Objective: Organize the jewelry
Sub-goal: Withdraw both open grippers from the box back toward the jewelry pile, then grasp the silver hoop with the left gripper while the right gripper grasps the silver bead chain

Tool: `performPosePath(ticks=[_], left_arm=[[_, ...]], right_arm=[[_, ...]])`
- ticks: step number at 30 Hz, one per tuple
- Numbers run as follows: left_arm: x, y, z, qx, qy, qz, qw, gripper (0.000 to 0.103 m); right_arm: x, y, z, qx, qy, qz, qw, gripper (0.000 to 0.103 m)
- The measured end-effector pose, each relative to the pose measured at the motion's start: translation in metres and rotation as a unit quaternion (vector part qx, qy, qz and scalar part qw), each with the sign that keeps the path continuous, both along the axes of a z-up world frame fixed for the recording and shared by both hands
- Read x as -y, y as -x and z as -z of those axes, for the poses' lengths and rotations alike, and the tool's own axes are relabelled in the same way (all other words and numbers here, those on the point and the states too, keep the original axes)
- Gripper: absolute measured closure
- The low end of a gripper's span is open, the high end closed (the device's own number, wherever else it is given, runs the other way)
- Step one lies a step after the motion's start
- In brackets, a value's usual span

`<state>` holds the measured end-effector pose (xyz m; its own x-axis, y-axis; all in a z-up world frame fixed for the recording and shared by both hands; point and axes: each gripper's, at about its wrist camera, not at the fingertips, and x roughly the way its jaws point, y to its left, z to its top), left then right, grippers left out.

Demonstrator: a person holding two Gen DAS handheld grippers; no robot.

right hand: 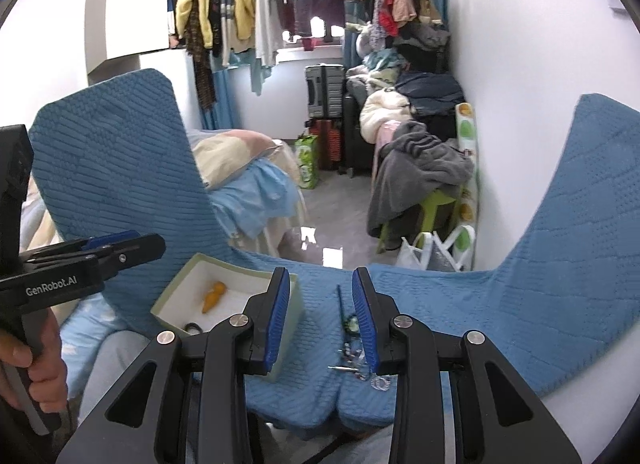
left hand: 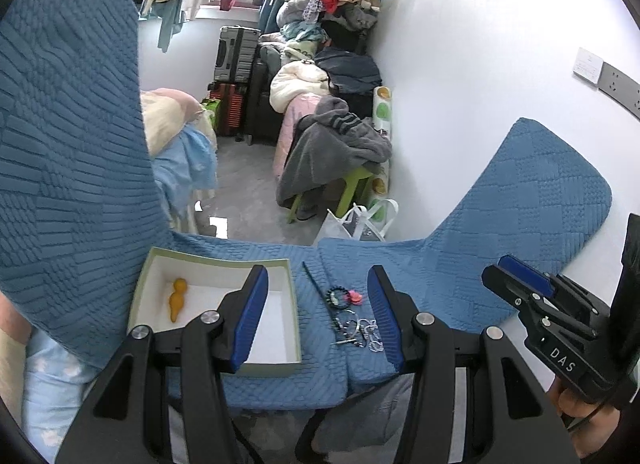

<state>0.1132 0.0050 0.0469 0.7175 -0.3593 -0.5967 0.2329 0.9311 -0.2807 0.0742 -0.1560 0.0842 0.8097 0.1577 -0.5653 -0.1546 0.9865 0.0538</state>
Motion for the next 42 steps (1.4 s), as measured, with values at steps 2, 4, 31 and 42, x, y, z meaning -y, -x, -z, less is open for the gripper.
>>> performPosePath(ticks=[2, 4, 31, 42], left_arm=[[0.007, 0.001, 0.004, 0.001, 0.000, 0.003, 1.0000, 0.050], [0.014, 0.001, 0.009, -0.001, 0.000, 0.004, 1.0000, 0.050], [0.078, -0.020, 0.112, -0.057, -0.009, 0.011, 0.9983, 0.050], [0.095, -0.039, 0.139, -0.075, -0.001, 0.017, 0.9971, 0.050]], right_arm=[[0.011, 0.003, 0.005, 0.003, 0.001, 0.008, 1.000, 0.073], [0.018, 0.006, 0.011, 0.005, 0.004, 0.014, 1.000, 0.072], [0.088, -0.019, 0.149, -0.056, 0.000, 0.045, 0.997, 0.071], [0.104, -0.040, 0.192, -0.072, -0.012, 0.058, 0.996, 0.071]])
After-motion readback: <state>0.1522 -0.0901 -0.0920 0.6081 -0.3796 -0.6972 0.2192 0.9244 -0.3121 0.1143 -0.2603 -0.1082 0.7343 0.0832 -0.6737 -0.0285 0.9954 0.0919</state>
